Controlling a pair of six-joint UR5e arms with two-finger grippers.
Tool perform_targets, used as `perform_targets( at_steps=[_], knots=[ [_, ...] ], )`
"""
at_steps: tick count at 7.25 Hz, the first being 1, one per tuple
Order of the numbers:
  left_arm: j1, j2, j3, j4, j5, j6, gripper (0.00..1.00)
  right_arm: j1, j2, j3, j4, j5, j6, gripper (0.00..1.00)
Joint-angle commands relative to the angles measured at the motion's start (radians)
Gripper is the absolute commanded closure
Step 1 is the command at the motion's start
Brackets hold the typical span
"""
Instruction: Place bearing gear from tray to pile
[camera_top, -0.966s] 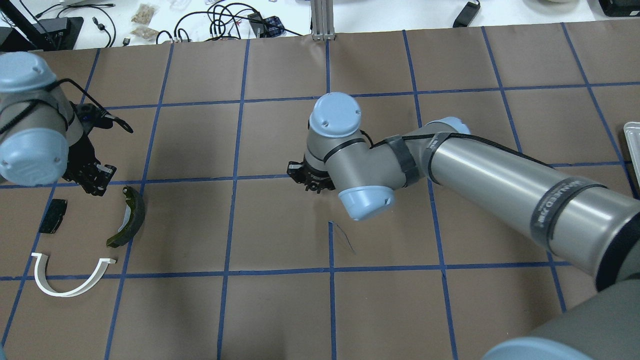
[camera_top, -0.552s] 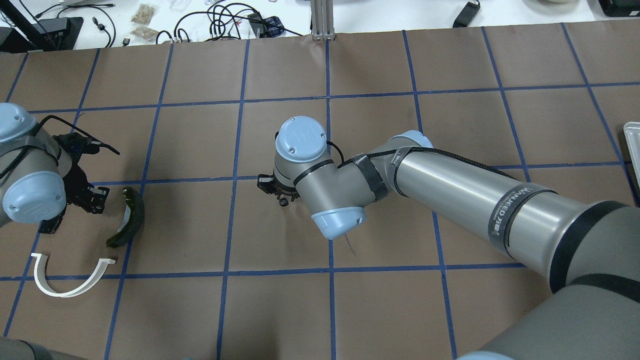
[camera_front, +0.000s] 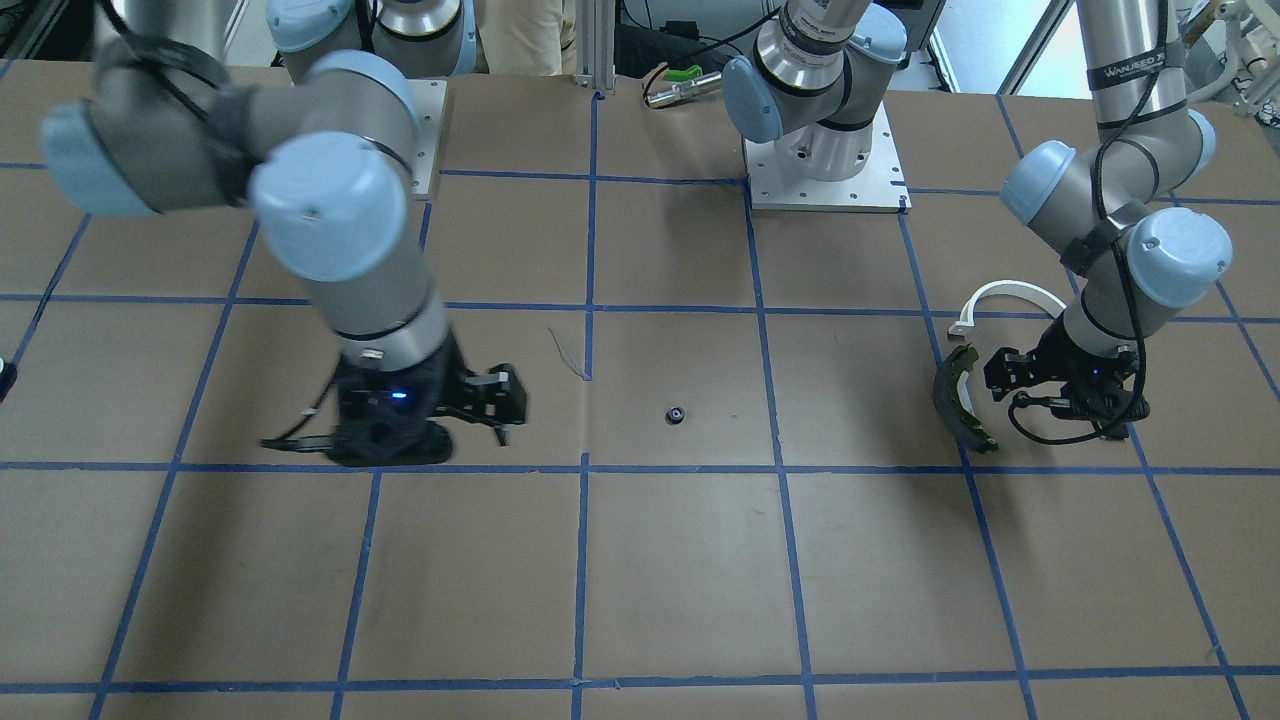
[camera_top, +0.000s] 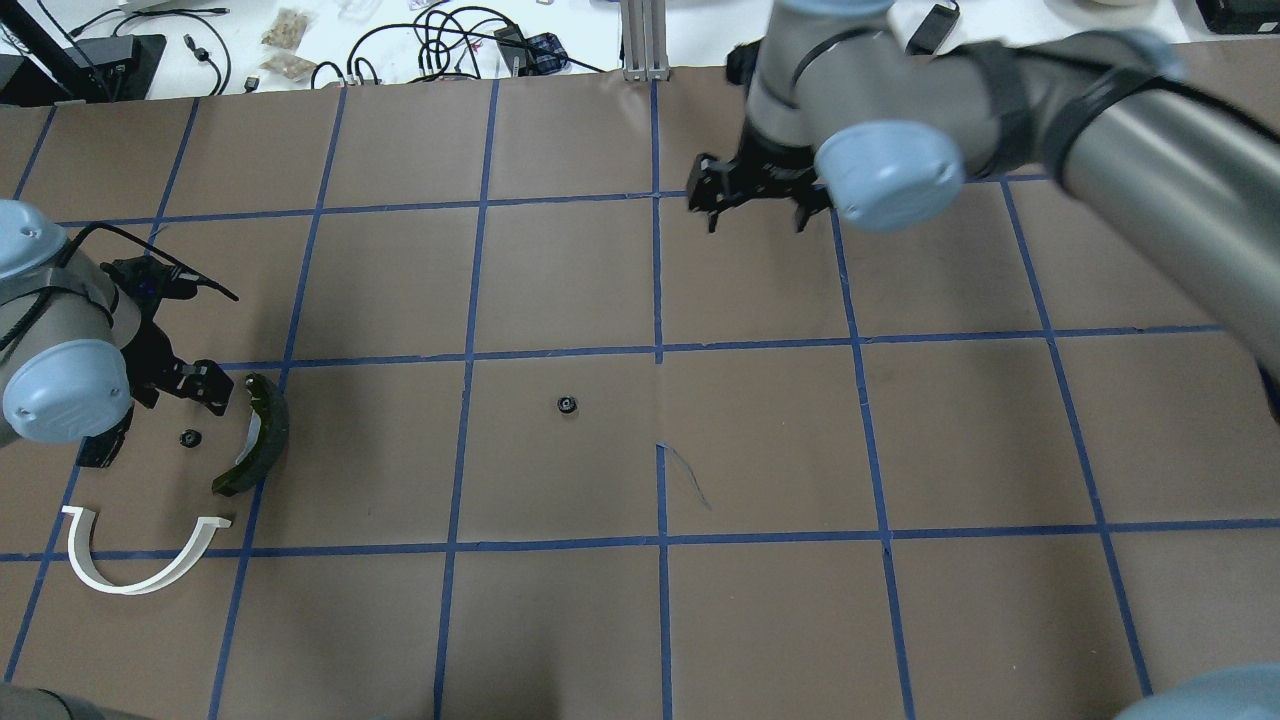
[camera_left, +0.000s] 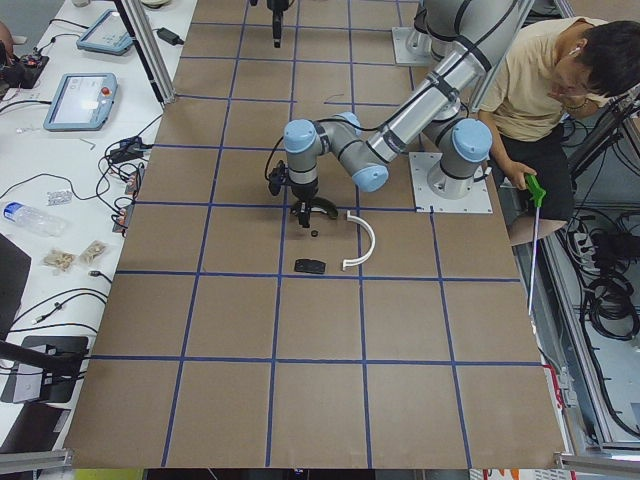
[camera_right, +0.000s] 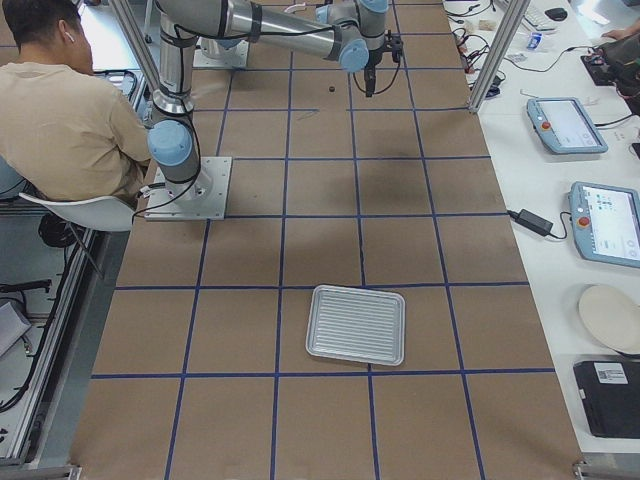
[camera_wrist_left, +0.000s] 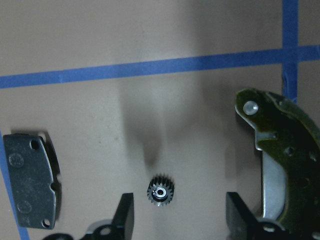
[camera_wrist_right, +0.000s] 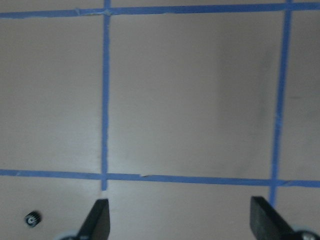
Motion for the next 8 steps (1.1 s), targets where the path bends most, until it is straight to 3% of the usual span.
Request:
perform_targets(
  at_steps=[1, 2, 4, 6, 8],
  knots=[
    [-0.219, 0.051, 0.097, -0.191, -0.005, -0.308, 0.0, -0.106, -0.12, -0.175, 0.366, -0.061, -0.096, 0.0],
    [-0.372, 0.03, 0.124, -0.219, -0.01, -0.542, 0.0, -0.085, -0.202, -0.165, 0.385, -0.058, -0.067, 0.0],
    [-0.644, -0.013, 0.154, -0.21, -0.062, -0.904, 0.0, -0.016, -0.222, -0.117, 0.387, -0.057, -0.071, 0.0],
    [-0.733, -0.099, 0.15, -0.156, -0.157, -0.981, 0.0, -0.02, -0.229, -0.073, 0.381, -0.054, -0.094, 0.0],
    [-0.764, -0.147, 0.133, -0.151, -0.159, -1.018, 0.0, -0.068, -0.228, 0.004, 0.317, -0.061, -0.098, 0.0]
  ],
)
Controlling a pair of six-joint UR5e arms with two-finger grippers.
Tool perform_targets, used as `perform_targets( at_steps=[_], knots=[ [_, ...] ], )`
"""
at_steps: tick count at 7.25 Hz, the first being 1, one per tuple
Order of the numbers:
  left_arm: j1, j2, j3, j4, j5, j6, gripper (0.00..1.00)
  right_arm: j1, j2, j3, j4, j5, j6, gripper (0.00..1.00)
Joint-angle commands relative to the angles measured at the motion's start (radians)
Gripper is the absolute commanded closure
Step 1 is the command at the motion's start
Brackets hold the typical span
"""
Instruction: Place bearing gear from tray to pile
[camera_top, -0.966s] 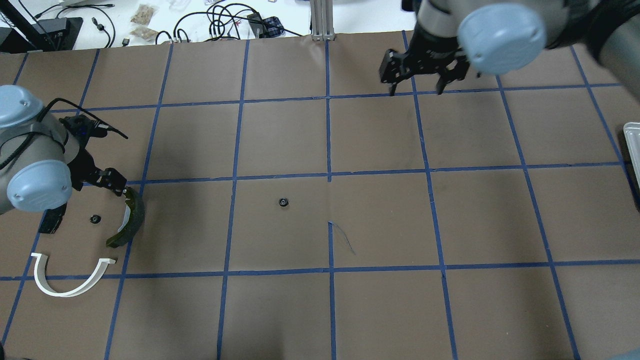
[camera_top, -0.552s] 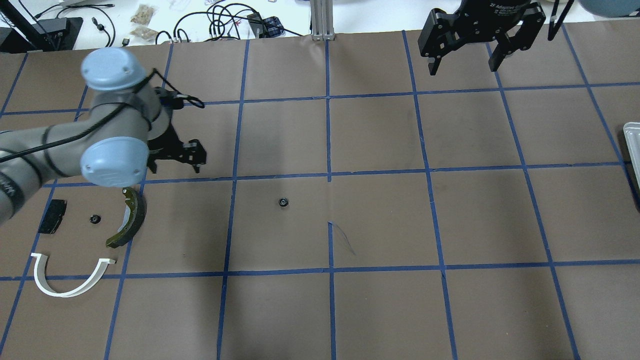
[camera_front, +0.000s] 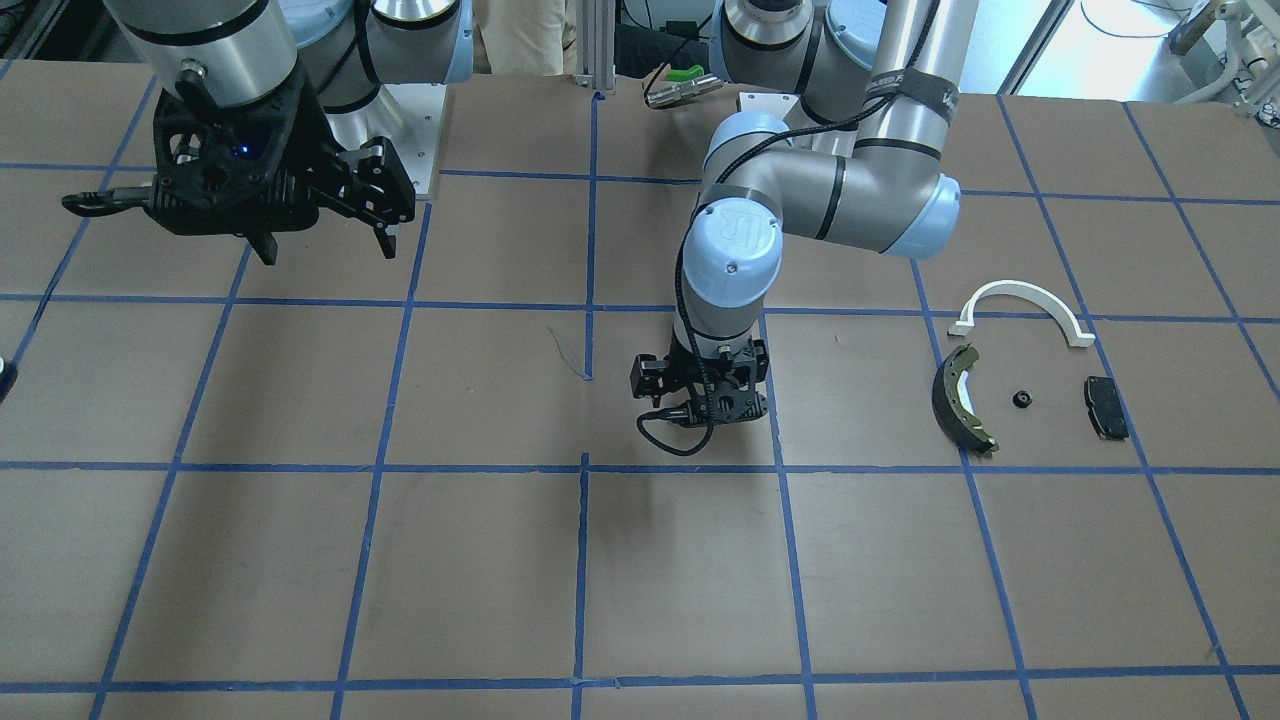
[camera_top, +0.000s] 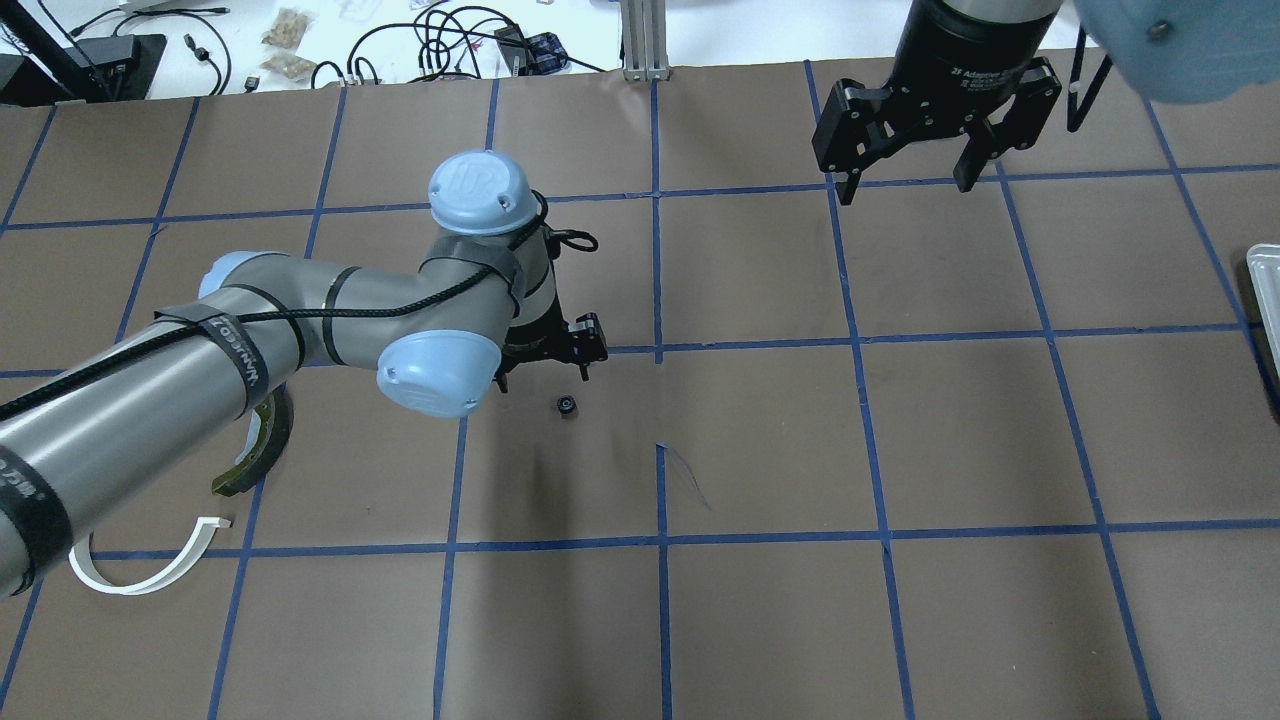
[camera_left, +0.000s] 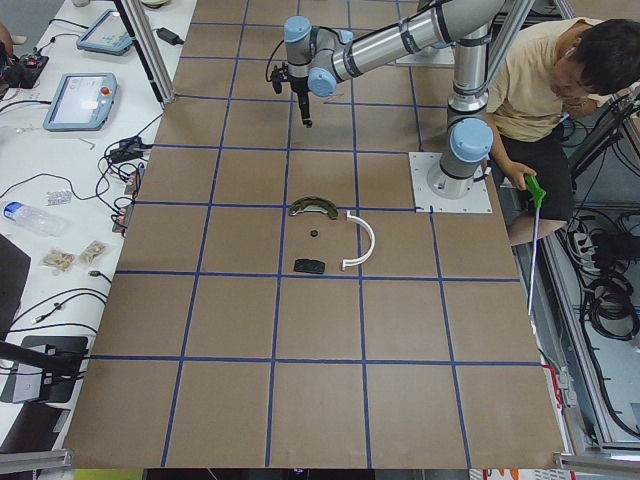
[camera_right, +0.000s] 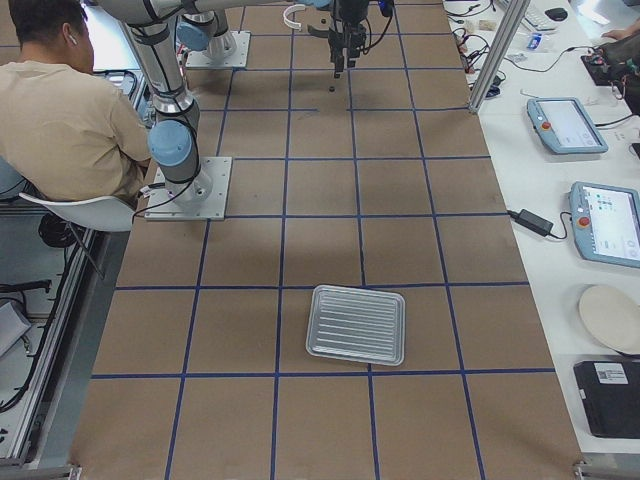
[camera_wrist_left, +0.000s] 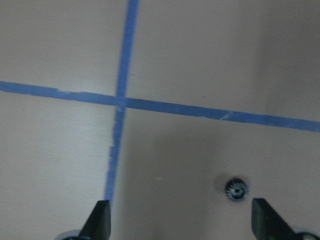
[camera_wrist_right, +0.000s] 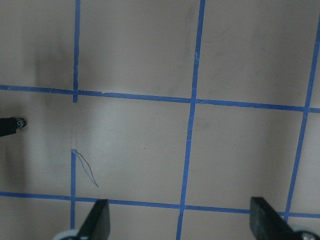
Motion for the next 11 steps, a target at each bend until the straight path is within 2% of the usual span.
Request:
perform_targets(
  at_steps=[1, 3, 6, 7, 8, 9, 10, 11],
  knots=[
    [-0.022, -0.036, -0.039, 0.018, -0.011, -0.021, 0.0, -0.041, -0.002, 0.096, -0.032, 0.006, 0.0, 0.0],
    [-0.018, -0.061, -0.038, 0.132, -0.014, -0.024, 0.0, -0.065, -0.008, 0.14, -0.103, 0.0, 0.017, 0.0],
    [-0.018, -0.072, -0.038, 0.136, -0.002, -0.015, 0.0, -0.064, -0.008, 0.14, -0.11, -0.002, 0.012, 0.0],
    [-0.015, -0.061, -0.044, 0.137, -0.002, -0.01, 0.25, -0.065, -0.009, 0.14, -0.107, -0.002, 0.006, 0.0],
    [-0.015, -0.068, -0.047, 0.136, -0.002, -0.009, 0.55, -0.068, -0.011, 0.14, -0.109, 0.003, 0.015, 0.0],
    [-0.013, -0.07, -0.047, 0.134, 0.0, -0.009, 0.66, -0.067, -0.016, 0.14, -0.11, -0.002, 0.012, 0.0],
    [-0.013, -0.07, -0.047, 0.128, 0.0, -0.009, 0.86, -0.067, -0.016, 0.138, -0.112, -0.006, 0.001, 0.0],
    [-0.012, -0.059, -0.044, 0.119, 0.001, -0.009, 1.0, -0.067, -0.017, 0.14, -0.104, -0.037, 0.001, 0.0]
  ],
)
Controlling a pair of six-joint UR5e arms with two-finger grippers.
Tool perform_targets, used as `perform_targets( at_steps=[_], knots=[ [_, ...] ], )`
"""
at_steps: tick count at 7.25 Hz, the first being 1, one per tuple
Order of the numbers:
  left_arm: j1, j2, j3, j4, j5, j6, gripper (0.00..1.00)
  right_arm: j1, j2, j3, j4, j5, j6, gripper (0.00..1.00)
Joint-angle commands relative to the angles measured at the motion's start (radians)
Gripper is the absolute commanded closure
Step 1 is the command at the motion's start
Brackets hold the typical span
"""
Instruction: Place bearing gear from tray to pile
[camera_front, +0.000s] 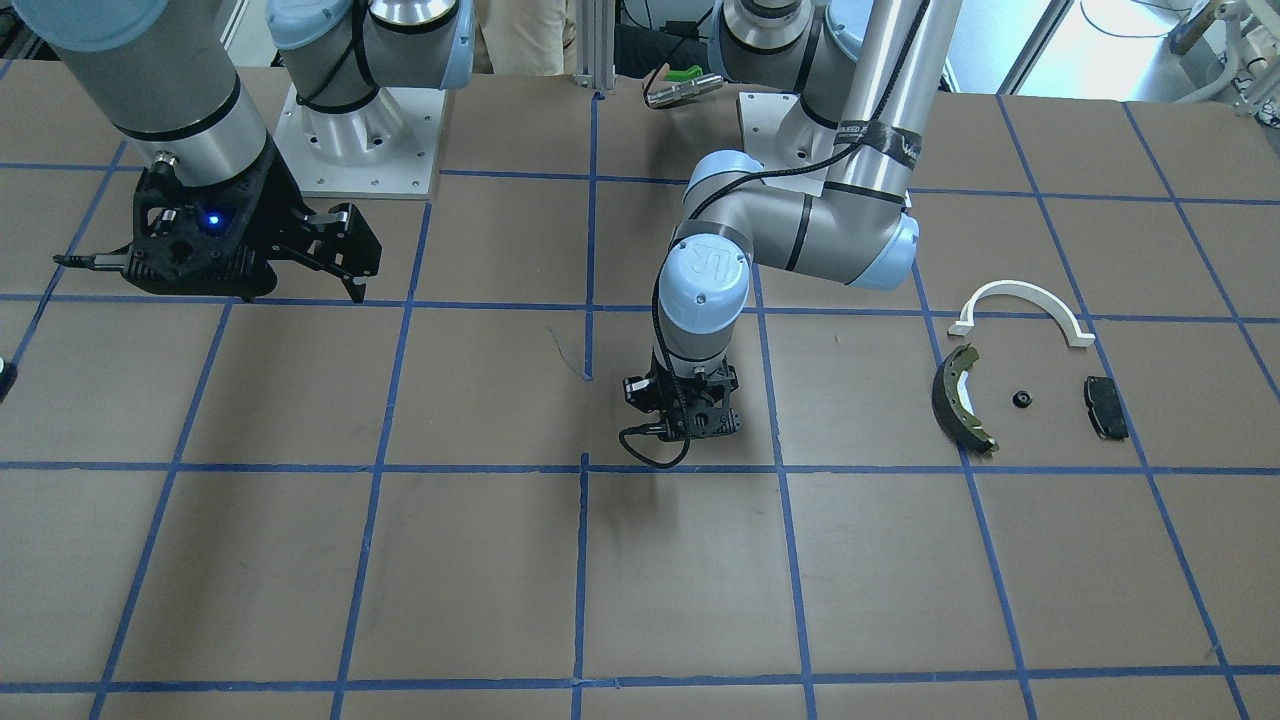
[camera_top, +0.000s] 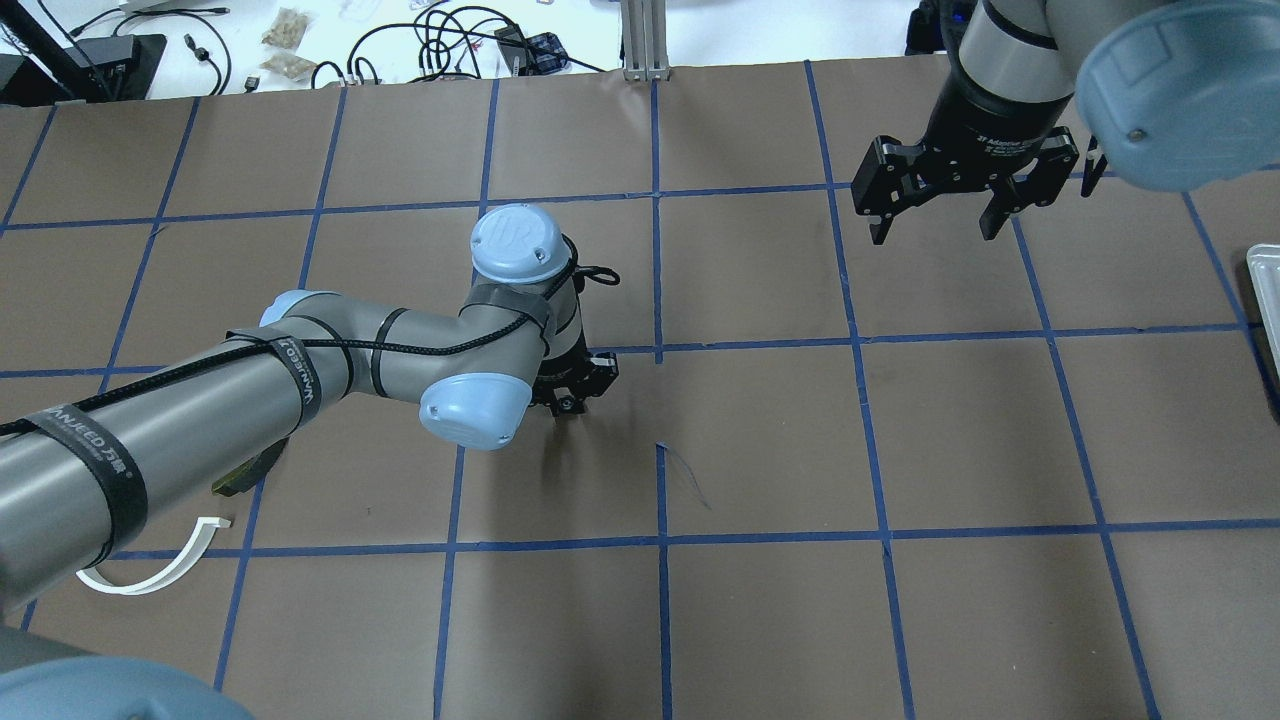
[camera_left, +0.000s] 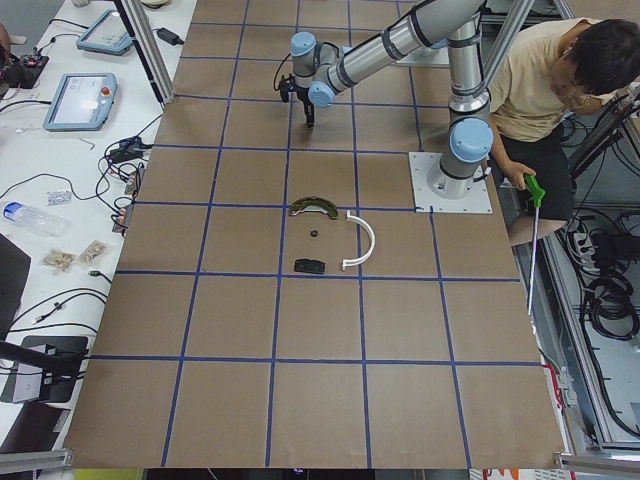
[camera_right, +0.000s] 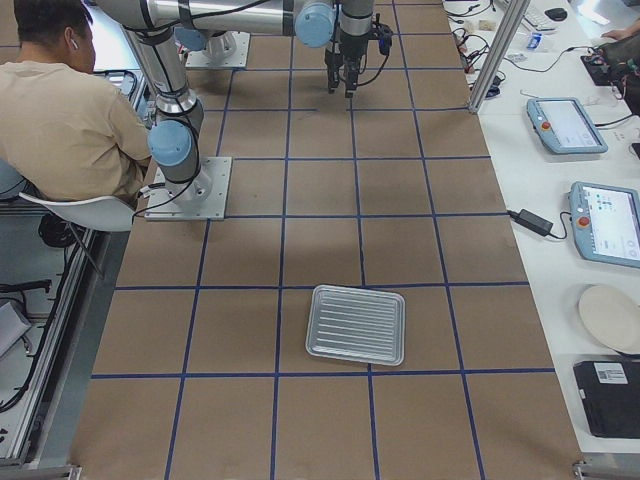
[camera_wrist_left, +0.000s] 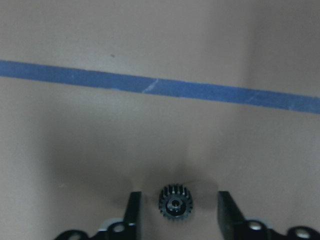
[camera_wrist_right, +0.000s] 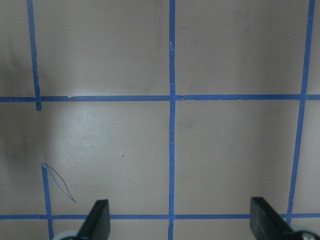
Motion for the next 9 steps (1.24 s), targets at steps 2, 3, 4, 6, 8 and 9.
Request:
perform_targets(
  at_steps=[2, 3, 4, 6, 8, 9],
  knots=[
    [0.027, 0.026, 0.022, -0.018, 0.033, 0.014, 1.0, 0.0, -0.003, 0.0, 0.005, -0.035, -0.004, 0.0],
    [0.085, 0.06, 0.083, -0.169, 0.046, 0.119, 1.0, 0.002, -0.006, 0.0, 0.01, -0.035, -0.004, 0.0],
    [0.127, 0.113, 0.152, -0.382, 0.099, 0.17, 1.0, 0.005, -0.006, 0.0, 0.007, -0.032, -0.004, 0.0],
    [0.305, 0.201, 0.211, -0.612, 0.168, 0.393, 1.0, 0.005, -0.005, 0.002, 0.002, -0.024, -0.004, 0.0],
    [0.513, 0.225, 0.182, -0.62, 0.166, 0.619, 1.0, 0.005, -0.005, 0.002, 0.002, -0.032, -0.004, 0.0],
    [0.606, 0.215, 0.148, -0.565, 0.185, 0.726, 1.0, 0.003, -0.006, 0.002, 0.001, -0.03, -0.005, 0.0]
  ],
)
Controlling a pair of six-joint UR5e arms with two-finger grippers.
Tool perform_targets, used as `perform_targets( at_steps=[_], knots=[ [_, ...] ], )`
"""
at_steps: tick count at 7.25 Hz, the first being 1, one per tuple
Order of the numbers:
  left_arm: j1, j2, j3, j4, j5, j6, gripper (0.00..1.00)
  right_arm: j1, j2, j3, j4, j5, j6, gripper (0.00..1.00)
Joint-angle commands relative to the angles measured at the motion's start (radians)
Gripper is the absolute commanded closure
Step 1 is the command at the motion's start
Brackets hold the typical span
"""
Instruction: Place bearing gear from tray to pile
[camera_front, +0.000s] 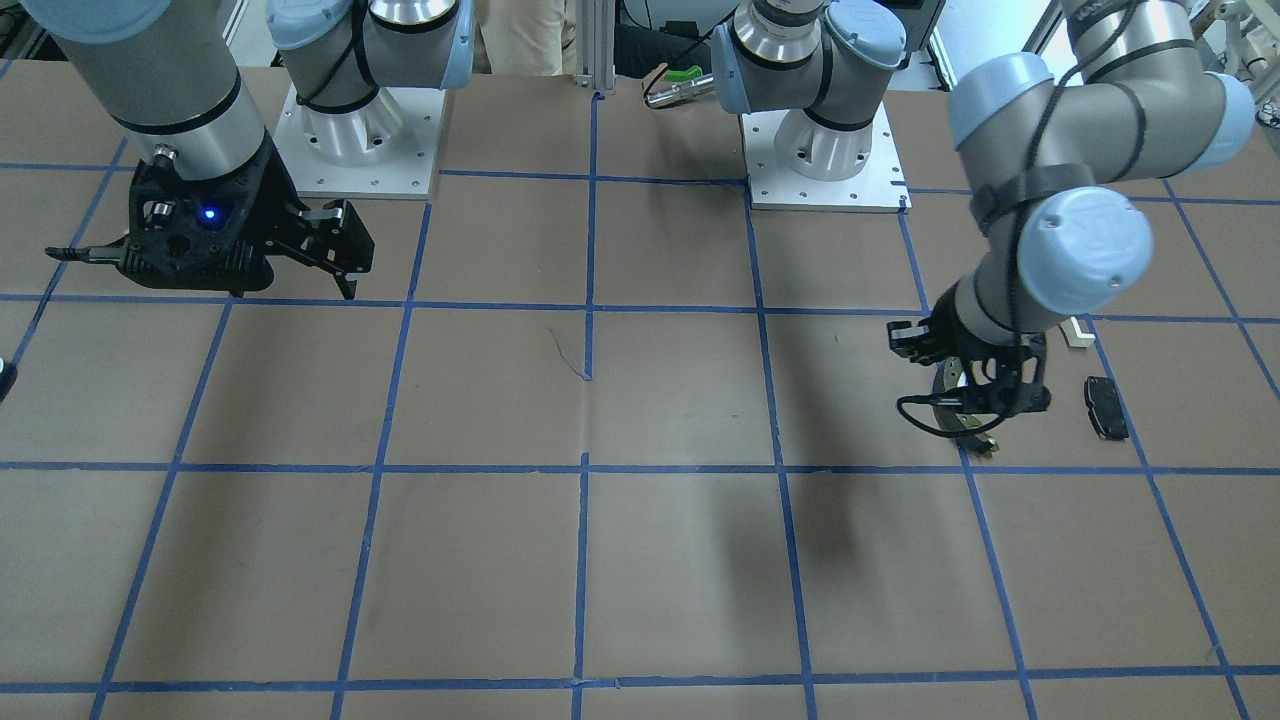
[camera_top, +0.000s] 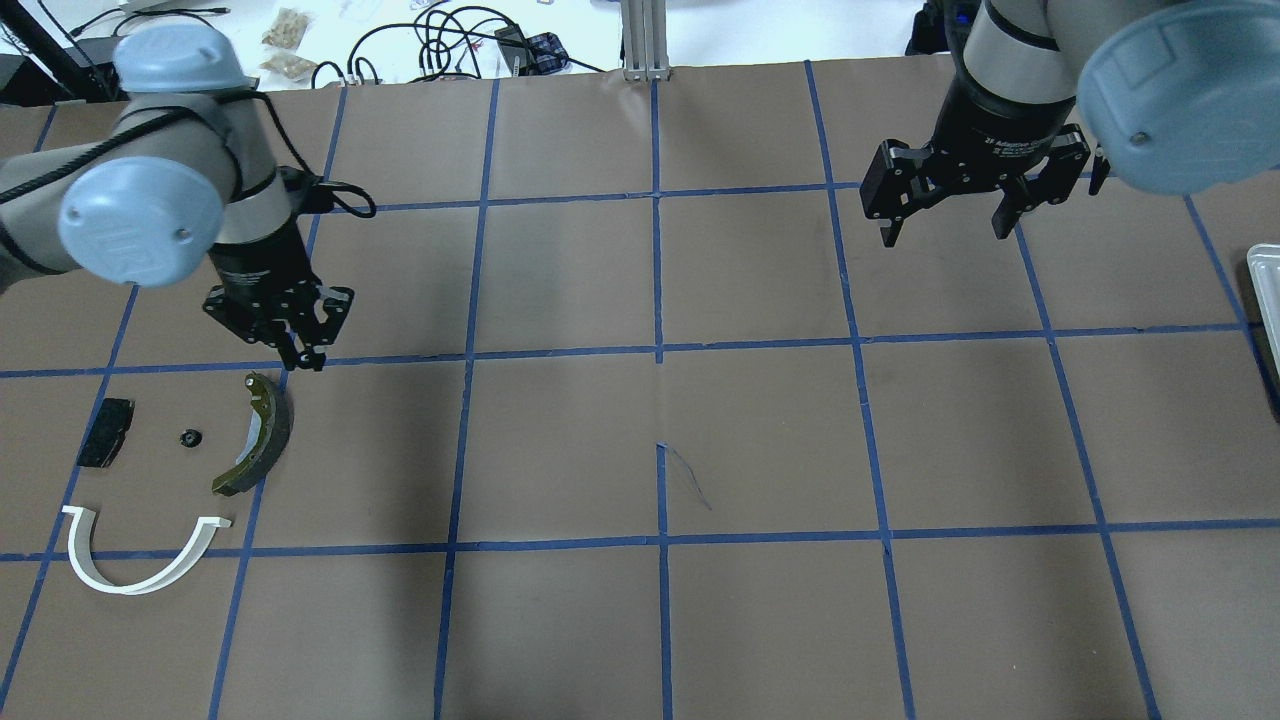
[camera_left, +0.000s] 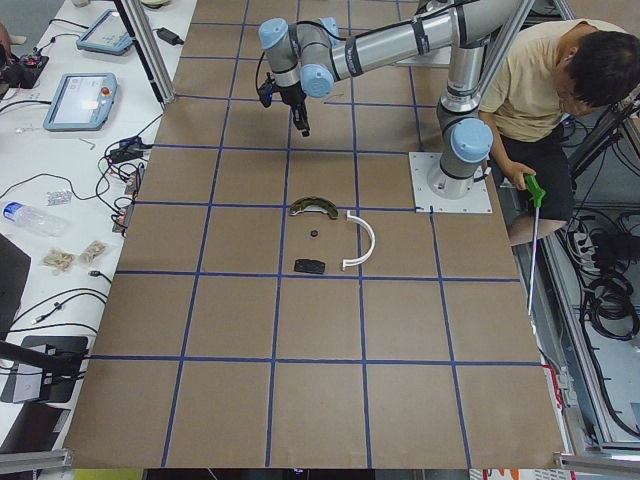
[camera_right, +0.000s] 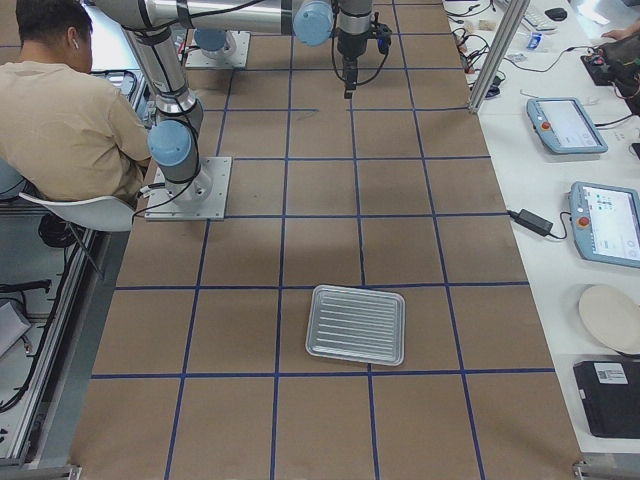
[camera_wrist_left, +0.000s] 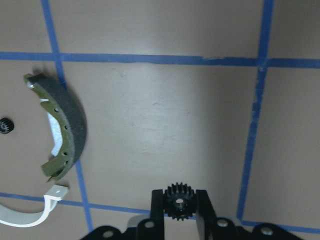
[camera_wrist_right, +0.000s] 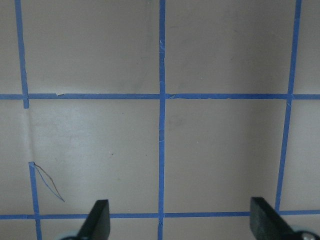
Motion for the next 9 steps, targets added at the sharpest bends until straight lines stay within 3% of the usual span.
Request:
perform_targets(
  at_steps=[1, 4, 5, 7, 8, 9],
  knots=[
    [0.187, -0.014, -0.08, 0.145, 0.024, 0.222, 1.0, 0.001, -0.001, 0.0, 0.0, -0.003, 0.0, 0.0],
    [0.309, -0.048, -0.322, 0.564, 0.02, 0.358, 1.0, -0.005, 0.001, 0.0, 0.008, -0.006, -0.003, 0.0],
    [0.312, -0.059, -0.355, 0.644, 0.018, 0.365, 1.0, -0.002, 0.001, 0.002, 0.009, -0.005, -0.001, 0.0],
    [0.312, -0.06, -0.355, 0.648, 0.021, 0.368, 1.0, -0.004, -0.001, 0.002, 0.011, -0.003, 0.002, 0.0],
    [0.311, -0.06, -0.355, 0.648, 0.023, 0.37, 0.65, -0.004, -0.001, 0.002, 0.011, -0.002, 0.003, 0.0],
    [0.309, -0.042, -0.35, 0.637, 0.023, 0.37, 0.01, -0.004, -0.001, 0.002, 0.013, -0.003, 0.003, 0.0]
  ],
)
